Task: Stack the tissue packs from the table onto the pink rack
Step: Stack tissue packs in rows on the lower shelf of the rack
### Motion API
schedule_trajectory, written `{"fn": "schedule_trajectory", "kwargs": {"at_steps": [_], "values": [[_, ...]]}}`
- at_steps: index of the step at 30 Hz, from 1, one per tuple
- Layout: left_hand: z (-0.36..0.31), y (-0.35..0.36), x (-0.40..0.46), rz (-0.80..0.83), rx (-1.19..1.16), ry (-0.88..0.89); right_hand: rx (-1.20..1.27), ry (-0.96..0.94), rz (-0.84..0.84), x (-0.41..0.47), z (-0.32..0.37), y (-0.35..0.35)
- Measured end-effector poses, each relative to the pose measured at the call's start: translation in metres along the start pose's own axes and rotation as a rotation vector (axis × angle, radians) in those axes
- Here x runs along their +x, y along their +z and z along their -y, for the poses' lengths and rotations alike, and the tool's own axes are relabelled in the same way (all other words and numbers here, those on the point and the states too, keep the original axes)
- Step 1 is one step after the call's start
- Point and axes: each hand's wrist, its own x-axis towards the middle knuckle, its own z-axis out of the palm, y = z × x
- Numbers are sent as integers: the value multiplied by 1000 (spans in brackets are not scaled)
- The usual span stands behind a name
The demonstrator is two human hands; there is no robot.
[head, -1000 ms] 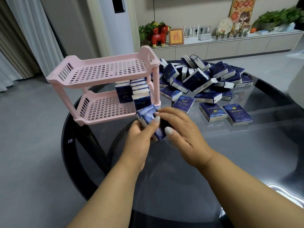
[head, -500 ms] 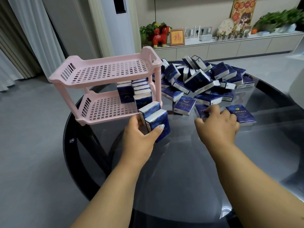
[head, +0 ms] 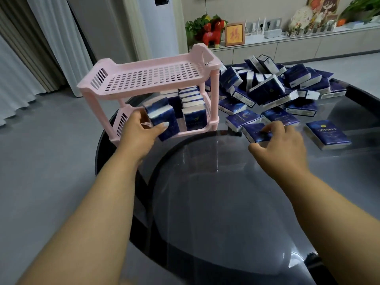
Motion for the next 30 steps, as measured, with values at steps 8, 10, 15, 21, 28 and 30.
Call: {"fn": "schedule_trajectory", "kwargs": {"at_steps": [8, 10, 15, 21, 28, 30], "values": [[14, 10, 49, 98, 130, 1, -22, -39, 20, 3, 0, 5], [16, 15, 55, 108, 121, 1, -22, -42, 23, 5, 0, 6], [14, 23, 59, 111, 187, 32, -19, -46, 24, 6, 0, 8], [14, 30, 56, 27, 326, 34, -16, -46, 25, 7, -1, 9], [10, 31, 47, 49, 426, 21, -5, -50, 29, 7, -1, 10], [5, 30, 44, 57, 438, -5, 3, -47, 29, 7, -1, 9]]}}
